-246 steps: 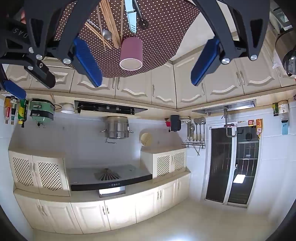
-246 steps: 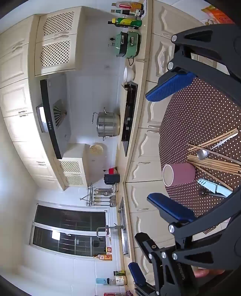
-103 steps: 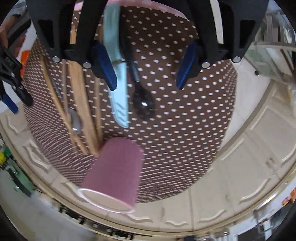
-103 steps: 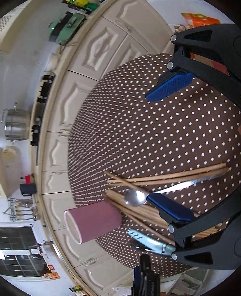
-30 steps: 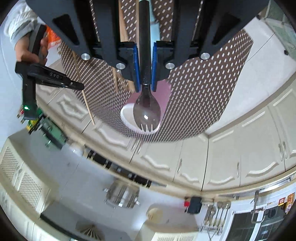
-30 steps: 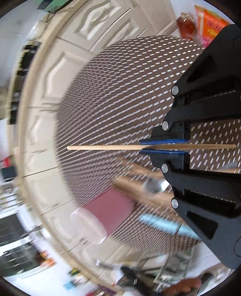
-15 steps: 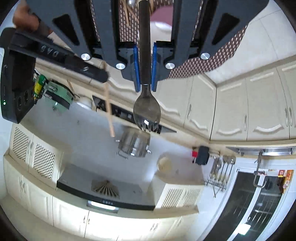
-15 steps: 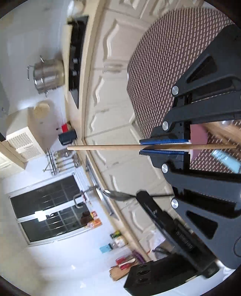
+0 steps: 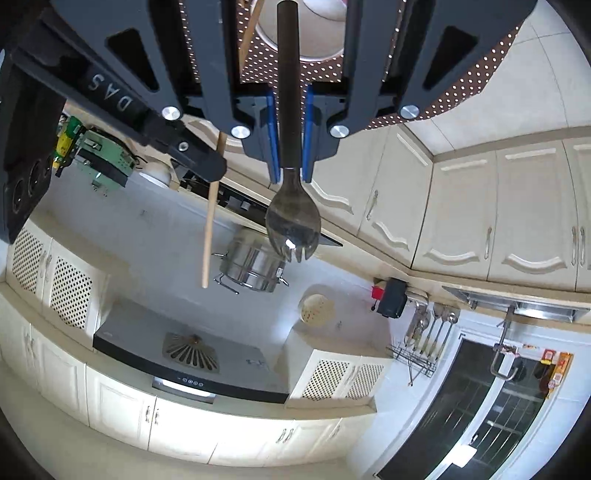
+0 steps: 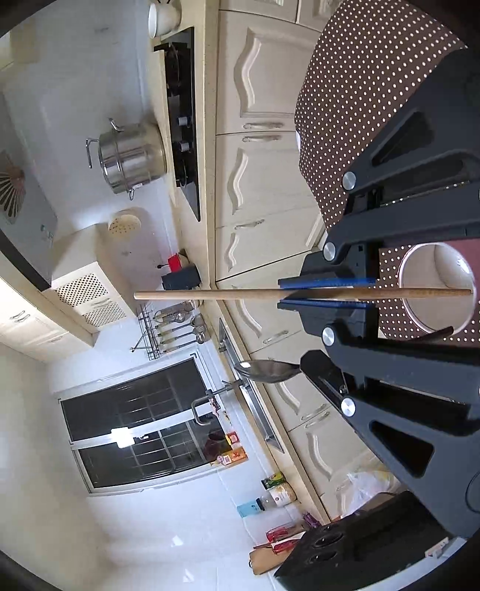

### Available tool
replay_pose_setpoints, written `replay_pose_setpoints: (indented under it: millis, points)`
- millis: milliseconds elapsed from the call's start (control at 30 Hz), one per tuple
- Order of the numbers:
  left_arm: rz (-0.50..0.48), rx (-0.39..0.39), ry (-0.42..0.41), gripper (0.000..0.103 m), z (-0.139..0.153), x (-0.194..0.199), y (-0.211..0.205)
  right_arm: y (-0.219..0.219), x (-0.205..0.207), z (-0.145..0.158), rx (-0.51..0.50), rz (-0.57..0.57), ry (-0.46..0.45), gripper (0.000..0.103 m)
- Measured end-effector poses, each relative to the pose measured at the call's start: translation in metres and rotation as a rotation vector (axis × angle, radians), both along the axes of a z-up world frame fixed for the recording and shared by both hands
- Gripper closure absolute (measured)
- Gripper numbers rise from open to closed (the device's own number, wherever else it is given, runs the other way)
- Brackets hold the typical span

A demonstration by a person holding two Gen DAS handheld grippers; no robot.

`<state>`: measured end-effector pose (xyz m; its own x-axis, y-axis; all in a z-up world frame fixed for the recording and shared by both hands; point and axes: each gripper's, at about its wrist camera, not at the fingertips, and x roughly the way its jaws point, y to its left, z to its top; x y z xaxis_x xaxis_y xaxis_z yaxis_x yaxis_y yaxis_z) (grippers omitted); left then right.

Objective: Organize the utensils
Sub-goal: 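Lower the fork into the pink cup with the left tool while the right tool drops the chopstick in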

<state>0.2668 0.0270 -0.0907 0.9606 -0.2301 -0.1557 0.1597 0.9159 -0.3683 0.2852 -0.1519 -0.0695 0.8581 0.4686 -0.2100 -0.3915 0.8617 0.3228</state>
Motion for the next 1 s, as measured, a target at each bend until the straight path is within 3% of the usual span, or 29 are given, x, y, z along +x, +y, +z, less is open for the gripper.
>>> replay_pose_setpoints:
  millis: [200, 400, 1000]
  points:
    - [0.015, 0.04, 0.004, 0.092, -0.02, 0.005, -0.006, -0.002, 0.0, -0.013, 0.01, -0.017, 0.015, 0.097]
    - [0.017, 0.029, 0.044, 0.092, -0.037, -0.001, 0.002, -0.007, -0.01, -0.019, 0.019, -0.015, 0.031, 0.097]
    - [-0.032, 0.015, 0.092, 0.092, -0.045, -0.045, -0.001, -0.013, -0.054, -0.03, -0.023, -0.041, 0.058, 0.096]
